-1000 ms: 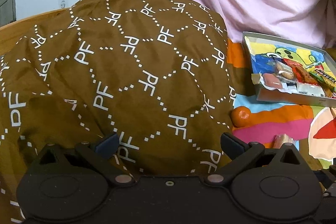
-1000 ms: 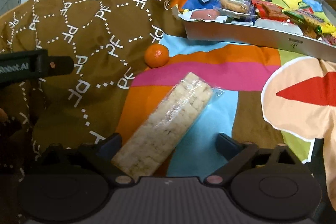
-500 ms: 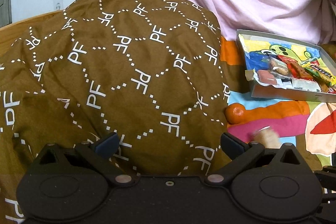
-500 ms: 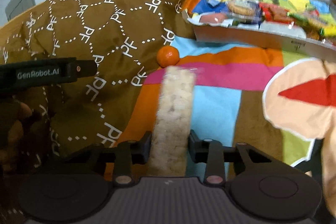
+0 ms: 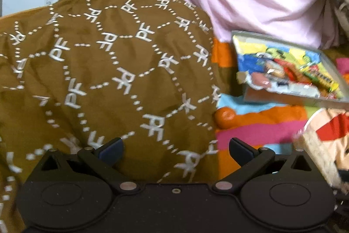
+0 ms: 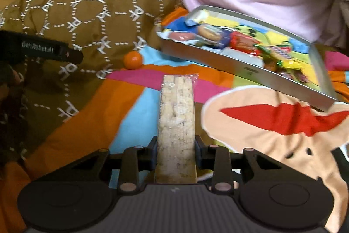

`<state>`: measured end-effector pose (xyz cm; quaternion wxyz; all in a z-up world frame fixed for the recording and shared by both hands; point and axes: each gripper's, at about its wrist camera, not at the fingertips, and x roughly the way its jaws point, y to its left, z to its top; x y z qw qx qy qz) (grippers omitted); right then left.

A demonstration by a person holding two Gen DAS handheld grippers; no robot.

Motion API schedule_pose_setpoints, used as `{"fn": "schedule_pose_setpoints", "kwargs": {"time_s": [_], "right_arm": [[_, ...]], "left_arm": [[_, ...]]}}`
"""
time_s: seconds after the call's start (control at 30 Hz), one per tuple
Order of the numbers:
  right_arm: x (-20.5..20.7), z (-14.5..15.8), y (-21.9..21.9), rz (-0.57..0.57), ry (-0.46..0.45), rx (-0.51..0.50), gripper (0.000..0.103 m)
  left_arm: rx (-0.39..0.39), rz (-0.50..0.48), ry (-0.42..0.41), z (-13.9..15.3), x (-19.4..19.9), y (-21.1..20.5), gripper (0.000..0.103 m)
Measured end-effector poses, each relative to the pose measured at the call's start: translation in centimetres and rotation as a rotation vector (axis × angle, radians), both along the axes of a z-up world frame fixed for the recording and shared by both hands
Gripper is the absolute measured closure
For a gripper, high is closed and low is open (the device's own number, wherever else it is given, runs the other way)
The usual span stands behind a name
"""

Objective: Organize snacks
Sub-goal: 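Grasp the long rice-cake bar across its middle with the right tool, then grasp the mandarin orange with the left tool while the right tool holds the rice-cake bar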

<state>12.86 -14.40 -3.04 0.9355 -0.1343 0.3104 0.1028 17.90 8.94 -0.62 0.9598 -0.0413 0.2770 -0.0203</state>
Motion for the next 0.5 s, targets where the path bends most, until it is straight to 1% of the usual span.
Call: {"fn": "schedule_pose_setpoints", "kwargs": {"time_s": [0.07, 0.27, 0.5], "right_arm": [[0.0, -0.2, -0.6, -0.015, -0.001, 0.015, 0.067], [0.4, -0.8, -1.1, -0.019, 0.004, 0.037, 0.067], [0.4, -1.6, -1.0, -0.035, 0.009, 0.051, 0.067]], "left_arm": [[-0.015, -0.026, -0.020, -0.1, 1.0, -0.6, 0.001], [-0.007, -0.073, -0.051, -0.4, 4.0, -2.9, 0.001], [0.040, -0.141, -0.072, -1.3, 6.1, -4.8, 0.001]]}}
